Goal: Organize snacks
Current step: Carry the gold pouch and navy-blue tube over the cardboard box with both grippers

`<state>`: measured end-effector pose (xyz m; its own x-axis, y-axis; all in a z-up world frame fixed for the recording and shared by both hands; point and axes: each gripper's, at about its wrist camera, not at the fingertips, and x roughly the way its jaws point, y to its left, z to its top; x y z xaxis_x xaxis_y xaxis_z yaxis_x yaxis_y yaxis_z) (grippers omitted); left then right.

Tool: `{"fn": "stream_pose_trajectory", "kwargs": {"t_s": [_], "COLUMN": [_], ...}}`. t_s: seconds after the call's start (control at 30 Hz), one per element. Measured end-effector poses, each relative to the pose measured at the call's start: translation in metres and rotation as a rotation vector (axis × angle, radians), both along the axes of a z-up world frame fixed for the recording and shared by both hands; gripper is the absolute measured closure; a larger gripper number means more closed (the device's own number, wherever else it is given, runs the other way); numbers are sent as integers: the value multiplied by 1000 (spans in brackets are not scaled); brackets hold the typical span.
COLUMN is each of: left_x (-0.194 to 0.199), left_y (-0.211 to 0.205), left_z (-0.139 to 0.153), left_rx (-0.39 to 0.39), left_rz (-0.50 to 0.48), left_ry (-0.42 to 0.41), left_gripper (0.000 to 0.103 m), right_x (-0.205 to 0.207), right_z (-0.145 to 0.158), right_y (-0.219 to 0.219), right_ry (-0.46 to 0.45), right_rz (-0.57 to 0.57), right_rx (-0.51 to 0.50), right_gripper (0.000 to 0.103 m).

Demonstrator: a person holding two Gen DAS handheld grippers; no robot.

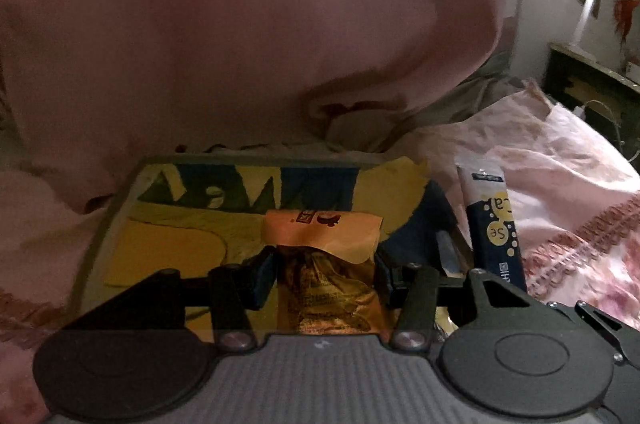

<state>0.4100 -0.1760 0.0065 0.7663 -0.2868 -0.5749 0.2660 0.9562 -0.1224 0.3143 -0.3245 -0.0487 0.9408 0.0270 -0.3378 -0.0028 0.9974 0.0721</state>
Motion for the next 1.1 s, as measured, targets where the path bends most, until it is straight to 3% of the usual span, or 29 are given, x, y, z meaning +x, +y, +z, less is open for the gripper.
{"fn": "stream_pose_trajectory", "kwargs": {"t_s": [0.27,0.5,0.73,1.1], "left_x": [39,44,45,34], "left_y": [-17,-27,-28,-16], "left_z": [-32,-44,-51,-29], "left_rx": [17,53,34,-5], "left_rz": [27,25,50,90], "left_ry": [43,61,86,72], "left_gripper": [49,48,46,14], "right_x": [39,54,58,44], "right_z": [-20,-34,-38,-20], "right_y": [-10,-12,-18,-29], "right_ry": [22,63,92,52], "right_rz": [5,9,7,-7], "right_rx": [41,62,89,104], "right_gripper": [68,69,66,22]}}
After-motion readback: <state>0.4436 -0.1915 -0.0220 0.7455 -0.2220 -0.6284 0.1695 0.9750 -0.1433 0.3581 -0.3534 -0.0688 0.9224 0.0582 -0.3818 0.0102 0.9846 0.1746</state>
